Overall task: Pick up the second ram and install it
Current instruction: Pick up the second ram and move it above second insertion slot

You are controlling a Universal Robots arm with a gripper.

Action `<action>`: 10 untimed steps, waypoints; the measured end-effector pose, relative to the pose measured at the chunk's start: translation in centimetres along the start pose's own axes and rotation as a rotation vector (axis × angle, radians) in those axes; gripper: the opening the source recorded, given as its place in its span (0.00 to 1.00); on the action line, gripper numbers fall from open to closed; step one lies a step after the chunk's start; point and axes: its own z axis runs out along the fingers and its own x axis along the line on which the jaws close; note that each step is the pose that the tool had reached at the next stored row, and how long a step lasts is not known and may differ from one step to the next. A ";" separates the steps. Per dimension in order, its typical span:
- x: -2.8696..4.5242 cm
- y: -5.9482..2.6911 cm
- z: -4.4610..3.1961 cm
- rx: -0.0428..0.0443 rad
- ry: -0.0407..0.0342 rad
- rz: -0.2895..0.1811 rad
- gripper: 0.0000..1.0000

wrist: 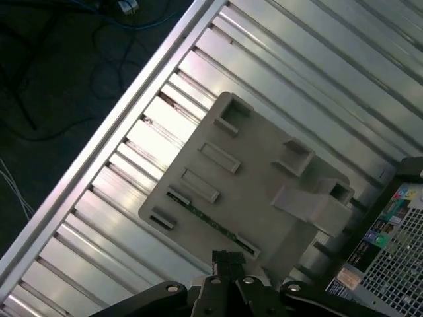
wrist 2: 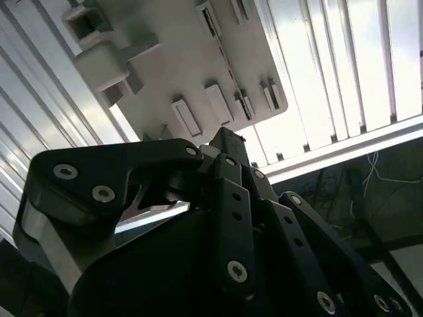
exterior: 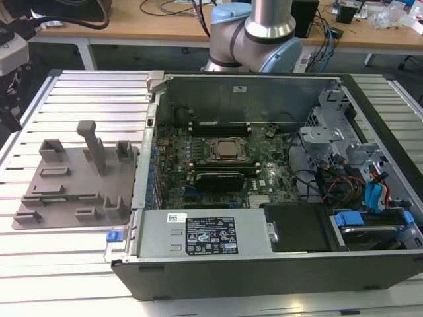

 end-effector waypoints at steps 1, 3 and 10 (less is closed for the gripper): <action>0.00 0.00 -0.01 -0.0006 0.0005 -0.025 0.10; -0.01 0.00 -0.01 -0.0016 0.0011 -0.070 0.10; -0.02 -0.02 -0.01 -0.0061 0.0038 -0.262 0.10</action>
